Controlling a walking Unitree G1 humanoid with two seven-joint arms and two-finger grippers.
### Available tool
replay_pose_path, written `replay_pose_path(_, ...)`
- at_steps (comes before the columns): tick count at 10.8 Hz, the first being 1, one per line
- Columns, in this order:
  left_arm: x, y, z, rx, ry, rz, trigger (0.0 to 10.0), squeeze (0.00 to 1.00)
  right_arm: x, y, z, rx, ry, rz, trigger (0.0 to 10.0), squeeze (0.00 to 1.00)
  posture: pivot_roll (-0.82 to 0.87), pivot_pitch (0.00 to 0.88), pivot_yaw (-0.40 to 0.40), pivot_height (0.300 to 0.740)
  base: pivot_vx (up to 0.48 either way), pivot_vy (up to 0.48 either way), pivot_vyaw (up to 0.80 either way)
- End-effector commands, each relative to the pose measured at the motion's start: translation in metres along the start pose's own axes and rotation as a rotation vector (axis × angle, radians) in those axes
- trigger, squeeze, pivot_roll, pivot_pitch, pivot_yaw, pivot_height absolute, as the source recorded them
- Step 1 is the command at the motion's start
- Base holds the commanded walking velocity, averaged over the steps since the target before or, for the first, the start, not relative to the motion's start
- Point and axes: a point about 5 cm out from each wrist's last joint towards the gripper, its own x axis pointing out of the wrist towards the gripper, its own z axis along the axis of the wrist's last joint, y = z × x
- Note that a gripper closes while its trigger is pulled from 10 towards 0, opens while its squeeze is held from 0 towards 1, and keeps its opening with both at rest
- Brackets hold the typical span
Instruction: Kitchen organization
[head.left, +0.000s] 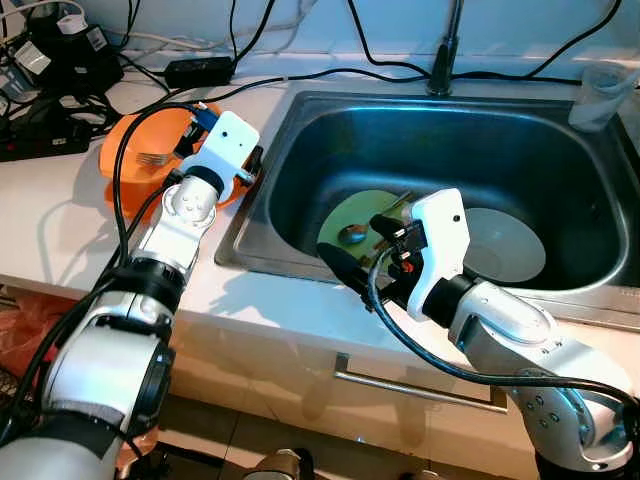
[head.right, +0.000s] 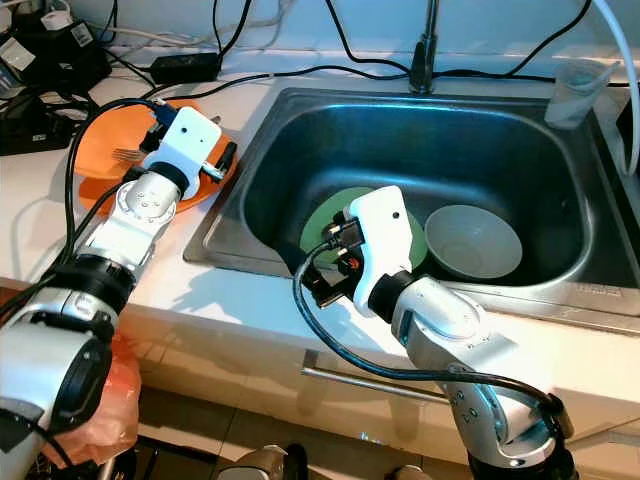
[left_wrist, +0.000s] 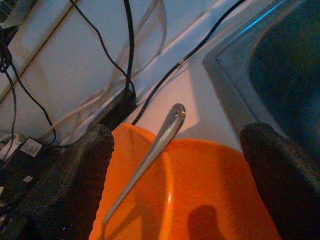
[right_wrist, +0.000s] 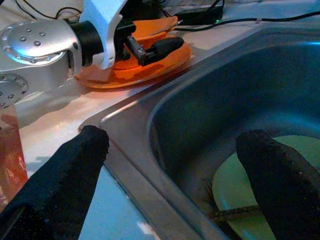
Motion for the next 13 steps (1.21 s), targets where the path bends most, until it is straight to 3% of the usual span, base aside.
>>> replay_pose_path(1,0.002,0.004,0.002,0.016,-0.006,0.019,10.0,0.00,-0.004,0.004,0.001,0.006,-0.005,0.010,10.0,0.00,-0.04,0.116,0.139,0.740,0.000,0.000,0.00)
replay_pose_path(5,0.003,0.002,-0.002,0.048,0.006,0.041,10.0,0.00,-0.007,0.009,0.001,0.014,-0.007,0.021,10.0,0.00,-0.05,0.132,0.142,0.740,0.000,0.000,0.00)
replay_pose_path(6,0.003,0.002,-0.004,0.049,0.015,0.042,7.8,0.00,-0.008,0.010,0.001,0.016,-0.007,0.022,10.0,0.00,-0.06,0.134,0.143,0.740,0.000,0.000,0.00)
replay_pose_path(7,0.003,0.003,-0.005,0.058,0.023,0.047,3.3,0.00,-0.008,0.012,0.001,0.019,-0.008,0.023,10.0,0.00,-0.06,0.138,0.148,0.740,0.000,0.000,0.00)
replay_pose_path(9,0.003,0.006,-0.006,0.073,0.023,0.055,0.0,0.00,-0.009,0.013,0.001,0.023,-0.011,0.022,10.0,0.00,-0.06,0.142,0.153,0.740,0.000,0.000,0.00)
replay_pose_path(13,0.002,0.006,-0.005,0.093,-0.005,0.078,0.0,0.00,-0.010,0.018,0.004,0.028,-0.030,0.047,10.0,0.00,-0.07,0.146,0.155,0.740,0.000,0.000,0.00)
